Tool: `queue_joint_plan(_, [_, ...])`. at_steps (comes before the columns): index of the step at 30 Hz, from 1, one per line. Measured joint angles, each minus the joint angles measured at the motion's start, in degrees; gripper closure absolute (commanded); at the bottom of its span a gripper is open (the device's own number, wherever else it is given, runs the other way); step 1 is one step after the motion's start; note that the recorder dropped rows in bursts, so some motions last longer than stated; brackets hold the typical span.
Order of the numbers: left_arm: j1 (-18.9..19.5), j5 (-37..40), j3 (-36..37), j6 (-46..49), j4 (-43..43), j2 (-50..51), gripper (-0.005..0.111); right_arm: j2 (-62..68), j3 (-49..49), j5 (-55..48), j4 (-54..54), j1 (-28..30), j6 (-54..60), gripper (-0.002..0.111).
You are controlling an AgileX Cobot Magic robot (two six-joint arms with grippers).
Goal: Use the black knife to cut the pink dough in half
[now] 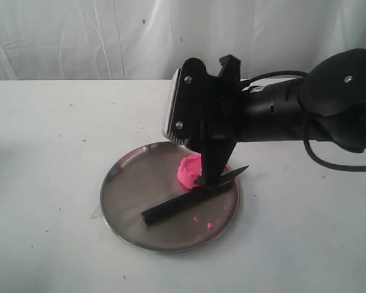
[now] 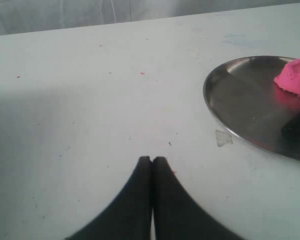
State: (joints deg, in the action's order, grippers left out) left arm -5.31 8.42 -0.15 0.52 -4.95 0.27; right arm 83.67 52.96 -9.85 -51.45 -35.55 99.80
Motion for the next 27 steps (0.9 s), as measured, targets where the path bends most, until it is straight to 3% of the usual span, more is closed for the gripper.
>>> queue_joint_plan(2, [0.00, 0.00, 0.00, 0.00, 0.00, 0.00, 0.107, 0.00, 0.00, 4.73, 5.84, 0.00, -12.92, 0.063])
queue_joint_plan(5, [0.00, 0.00, 0.00, 0.00, 0.00, 0.00, 0.107, 0.00, 0.16, 6.36, 21.15, 0.00, -45.12, 0.064])
queue_joint_plan(7, [0.00, 0.00, 0.00, 0.00, 0.00, 0.00, 0.107, 0.00, 1.01, 2.53, 34.06, 0.00, -65.04, 0.064])
queue_joint_plan(12, [0.00, 0.00, 0.00, 0.00, 0.00, 0.00, 0.107, 0.00, 2.79, -16.03, 54.57, 0.00, -93.76, 0.064])
queue_joint_plan(18, [0.00, 0.00, 0.00, 0.00, 0.00, 0.00, 0.107, 0.00, 3.01, -32.09, 61.93, 0.00, -102.81, 0.063])
queue_joint_plan(23, [0.00, 0.00, 0.00, 0.00, 0.00, 0.00, 0.107, 0.30, 3.09, -34.98, 46.78, 0.00, -96.21, 0.060])
queue_joint_plan(27, [0.00, 0.00, 0.00, 0.00, 0.00, 0.00, 0.107, 3.24, 3.23, -32.63, 40.48, -1.94, -96.39, 0.048])
